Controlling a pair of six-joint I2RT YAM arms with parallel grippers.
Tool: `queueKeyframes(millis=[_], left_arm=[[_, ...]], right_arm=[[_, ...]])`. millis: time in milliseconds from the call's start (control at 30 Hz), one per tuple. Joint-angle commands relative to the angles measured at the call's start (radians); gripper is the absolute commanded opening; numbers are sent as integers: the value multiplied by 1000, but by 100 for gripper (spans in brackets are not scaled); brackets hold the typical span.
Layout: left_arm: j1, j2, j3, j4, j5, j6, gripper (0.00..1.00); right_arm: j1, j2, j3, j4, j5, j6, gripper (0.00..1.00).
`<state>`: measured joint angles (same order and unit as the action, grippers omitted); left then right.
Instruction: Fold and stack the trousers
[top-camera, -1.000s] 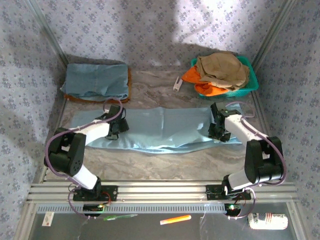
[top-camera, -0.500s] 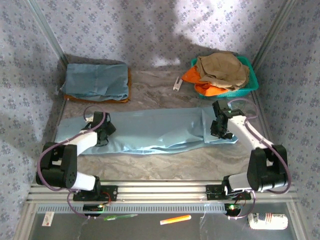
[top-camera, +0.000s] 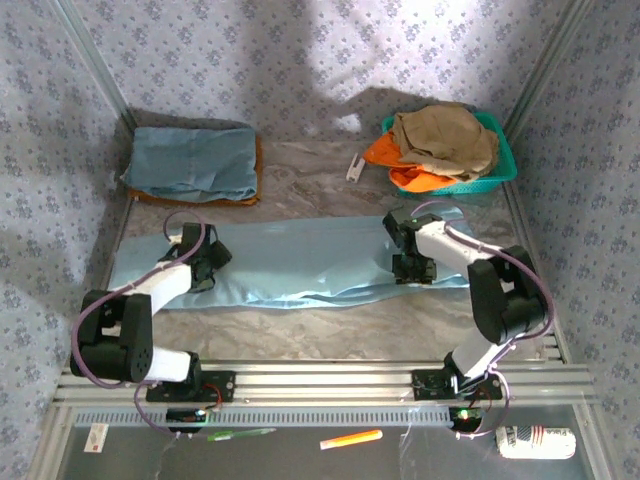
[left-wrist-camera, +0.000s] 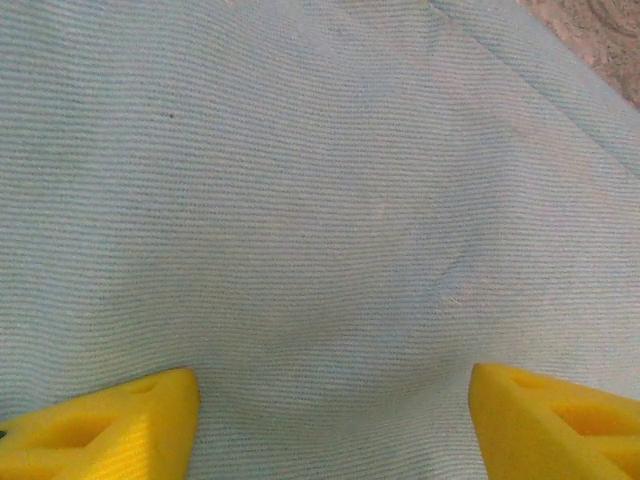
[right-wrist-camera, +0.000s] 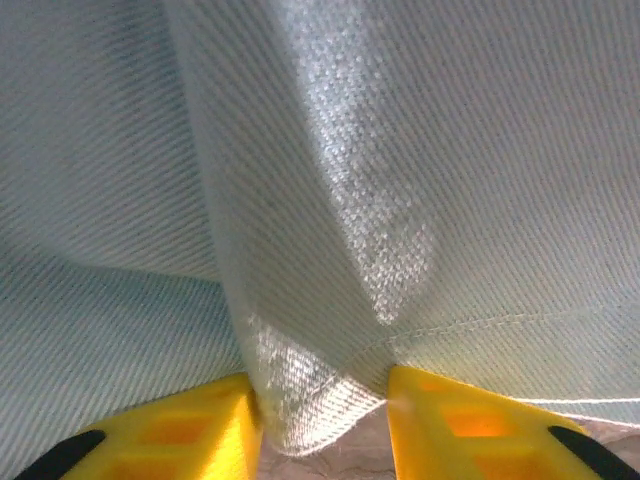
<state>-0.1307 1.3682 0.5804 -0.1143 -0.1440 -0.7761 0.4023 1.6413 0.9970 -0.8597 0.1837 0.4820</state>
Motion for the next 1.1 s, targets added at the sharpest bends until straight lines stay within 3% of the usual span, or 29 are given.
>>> queueKeyframes(millis=[0,67,200,333,400,533,767,800,867,967,1067], left_arm=[[7,-29,-14,-36,27,0,72],[9,-37,-14,-37,33,0,72],[9,-59,-12,-42,42,1,72],[9,-73,-10,-41,49,-1,72],[9,-72,-10,-39,50,-1,72],[9,-71,-8,-33,65,2,71],[8,-40,-26,22,136,13,71],[8,-32,-25,26,140,17,71],[8,-11,-19,33,158,28,71],[8,5,-5,29,187,33,72],[6,-18,2,2,199,28,74]], right_arm=[[8,-1,53,-62,71,18,10],[10,-41,71,-108,109,35,0],[1,-153,125,-204,135,33,0],[-100,-187,262,-253,200,-15,0],[-175,-145,351,-250,254,-53,0],[-352,39,566,-239,240,-130,0],[-488,327,815,-240,161,-157,0],[-500,356,832,-235,149,-156,10],[-522,424,887,-222,109,-160,40],[-525,461,963,-282,150,-125,53],[-527,350,881,-250,136,-83,61]])
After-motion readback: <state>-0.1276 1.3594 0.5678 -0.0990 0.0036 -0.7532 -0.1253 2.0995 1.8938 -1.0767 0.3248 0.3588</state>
